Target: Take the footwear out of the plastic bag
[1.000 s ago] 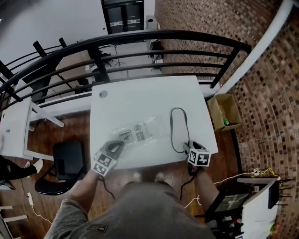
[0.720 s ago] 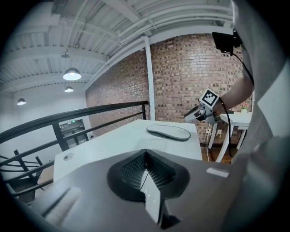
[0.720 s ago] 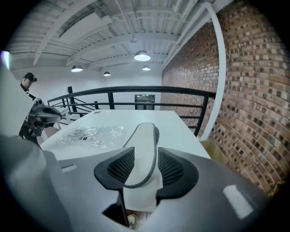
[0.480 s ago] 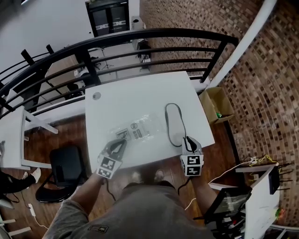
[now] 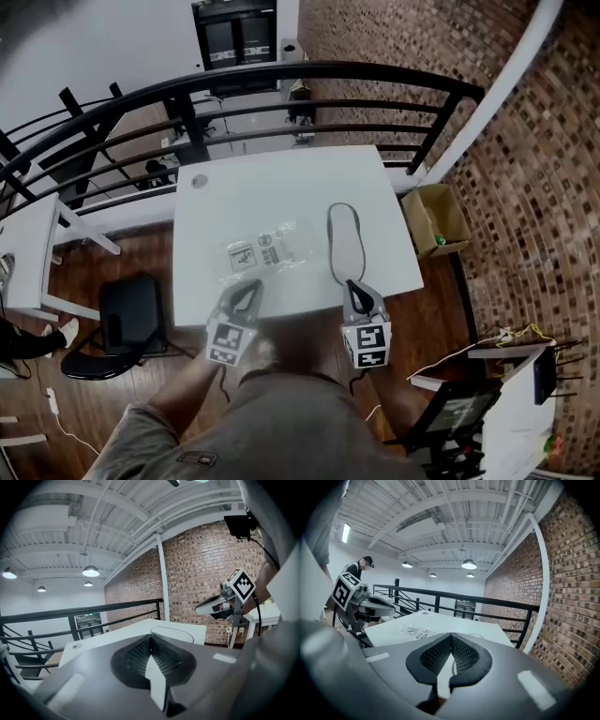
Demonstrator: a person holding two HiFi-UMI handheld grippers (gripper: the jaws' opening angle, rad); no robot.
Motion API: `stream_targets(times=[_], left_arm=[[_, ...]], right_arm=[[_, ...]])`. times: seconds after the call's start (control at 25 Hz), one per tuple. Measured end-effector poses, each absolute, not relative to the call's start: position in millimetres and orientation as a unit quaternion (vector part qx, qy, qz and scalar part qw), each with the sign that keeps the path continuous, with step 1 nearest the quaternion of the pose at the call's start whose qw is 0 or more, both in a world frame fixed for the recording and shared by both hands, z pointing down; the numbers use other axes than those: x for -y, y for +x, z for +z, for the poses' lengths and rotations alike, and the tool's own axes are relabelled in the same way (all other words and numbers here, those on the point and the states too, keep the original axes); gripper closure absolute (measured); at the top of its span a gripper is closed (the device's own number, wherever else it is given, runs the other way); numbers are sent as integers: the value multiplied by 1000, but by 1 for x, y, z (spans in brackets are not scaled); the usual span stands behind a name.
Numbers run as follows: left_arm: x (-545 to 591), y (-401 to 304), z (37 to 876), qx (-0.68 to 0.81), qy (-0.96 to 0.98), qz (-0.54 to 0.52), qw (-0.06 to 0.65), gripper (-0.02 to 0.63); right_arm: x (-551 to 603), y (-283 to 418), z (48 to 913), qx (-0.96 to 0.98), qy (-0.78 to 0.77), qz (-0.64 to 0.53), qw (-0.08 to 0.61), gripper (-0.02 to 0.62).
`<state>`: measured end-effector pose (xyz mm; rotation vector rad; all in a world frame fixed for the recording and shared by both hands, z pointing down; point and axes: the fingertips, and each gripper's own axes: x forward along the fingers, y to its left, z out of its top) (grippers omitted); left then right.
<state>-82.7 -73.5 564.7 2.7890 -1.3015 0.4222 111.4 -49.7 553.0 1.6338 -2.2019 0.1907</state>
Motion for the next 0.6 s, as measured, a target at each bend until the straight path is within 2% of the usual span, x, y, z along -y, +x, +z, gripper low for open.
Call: stream_targets(times=[0.28,0.6], left_arm=[[10,-37,539,449,884,131,-10,604],[-56,-19,533,479,868,129,-2,604]], right_arm=[[2,115,519,825,543,54,148,583],[-51,119,511,848,510,56,133,583]])
